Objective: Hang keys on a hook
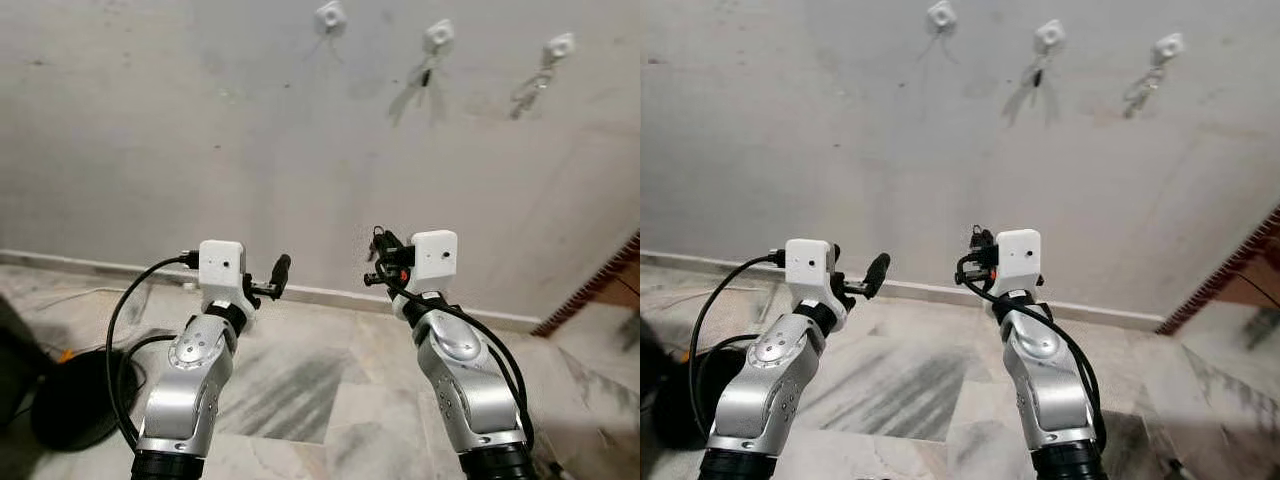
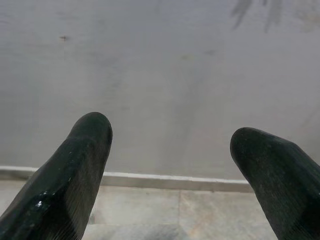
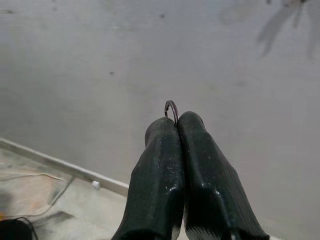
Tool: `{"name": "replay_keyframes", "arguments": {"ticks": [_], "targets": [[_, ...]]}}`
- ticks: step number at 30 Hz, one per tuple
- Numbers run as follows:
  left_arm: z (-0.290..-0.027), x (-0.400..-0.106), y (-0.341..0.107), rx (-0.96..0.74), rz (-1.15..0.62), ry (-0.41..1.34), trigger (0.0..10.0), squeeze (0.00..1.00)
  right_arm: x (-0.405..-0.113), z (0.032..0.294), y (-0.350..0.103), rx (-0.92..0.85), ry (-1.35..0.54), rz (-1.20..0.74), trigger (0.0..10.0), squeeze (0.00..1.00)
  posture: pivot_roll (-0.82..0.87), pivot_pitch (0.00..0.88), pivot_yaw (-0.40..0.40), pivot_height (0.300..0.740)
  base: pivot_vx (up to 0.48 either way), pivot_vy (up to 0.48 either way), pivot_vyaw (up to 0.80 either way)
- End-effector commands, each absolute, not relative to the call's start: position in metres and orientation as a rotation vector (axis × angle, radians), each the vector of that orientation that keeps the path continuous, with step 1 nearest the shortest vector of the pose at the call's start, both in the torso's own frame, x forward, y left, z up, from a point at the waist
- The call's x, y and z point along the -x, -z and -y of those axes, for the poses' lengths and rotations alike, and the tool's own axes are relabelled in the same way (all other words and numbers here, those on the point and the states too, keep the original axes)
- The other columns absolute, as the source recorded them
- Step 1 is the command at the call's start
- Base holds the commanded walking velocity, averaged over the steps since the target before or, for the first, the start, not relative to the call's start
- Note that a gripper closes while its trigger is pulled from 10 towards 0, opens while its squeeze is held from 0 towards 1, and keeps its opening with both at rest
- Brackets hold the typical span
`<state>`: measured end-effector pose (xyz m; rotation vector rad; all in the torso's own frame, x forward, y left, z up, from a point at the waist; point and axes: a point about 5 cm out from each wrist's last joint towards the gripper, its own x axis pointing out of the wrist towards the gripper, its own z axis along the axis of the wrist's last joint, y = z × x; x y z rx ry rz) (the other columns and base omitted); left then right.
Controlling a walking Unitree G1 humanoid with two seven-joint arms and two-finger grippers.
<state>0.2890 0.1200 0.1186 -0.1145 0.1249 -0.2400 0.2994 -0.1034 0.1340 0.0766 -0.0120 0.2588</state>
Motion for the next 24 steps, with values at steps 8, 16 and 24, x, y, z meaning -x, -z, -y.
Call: {"name": "replay_keyframes", "arguments": {"ticks": [8,16,24], "targets": [[-0.1194,-0.2858,-0.12,0.11,-0.128,0.266,10.0,0.0,-0.298,0.1044,-0.1373,-0.082,-0.249,0.029,10.0,0.0,0.19,0.0,-0.067,0.74,0.0,0.0,0.66],[-0.116,-0.2838,-0.1212,0.13,-0.126,0.308,10.0,0.0,-0.2974,0.1071,-0.1398,-0.116,-0.237,0.054,10.0,0.0,0.19,0.0,-0.064,0.74,0.0,0.0,0.0],[-0.1123,-0.2845,-0.1216,0.131,-0.128,0.322,10.0,0.0,-0.2978,0.1136,-0.1442,-0.127,-0.204,0.081,10.0,0.0,0.18,0.0,-0.058,0.74,0.0,0.0,0.0]]}}
